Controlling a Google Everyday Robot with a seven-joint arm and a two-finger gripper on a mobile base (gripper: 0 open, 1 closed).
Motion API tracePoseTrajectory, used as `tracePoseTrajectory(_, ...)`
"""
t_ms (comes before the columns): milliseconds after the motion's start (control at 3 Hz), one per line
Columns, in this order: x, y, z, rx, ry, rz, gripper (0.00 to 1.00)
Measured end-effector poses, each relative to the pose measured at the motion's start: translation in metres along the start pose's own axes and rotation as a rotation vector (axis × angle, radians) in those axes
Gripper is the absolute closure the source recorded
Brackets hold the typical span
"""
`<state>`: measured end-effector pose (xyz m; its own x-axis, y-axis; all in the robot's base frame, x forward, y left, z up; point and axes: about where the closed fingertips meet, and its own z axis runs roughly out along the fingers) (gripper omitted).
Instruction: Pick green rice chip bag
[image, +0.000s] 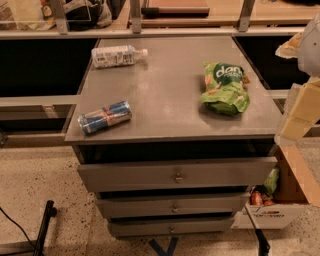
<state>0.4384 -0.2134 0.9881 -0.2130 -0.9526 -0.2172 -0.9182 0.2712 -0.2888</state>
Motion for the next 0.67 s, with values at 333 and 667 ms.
tracePoseTrajectory(333,0.000,0.000,0.000,0.000,0.000,0.000,0.00)
tracePoseTrajectory(667,-0.016,-0.037,0.025,-0.008,-0.027,0.024,0.00)
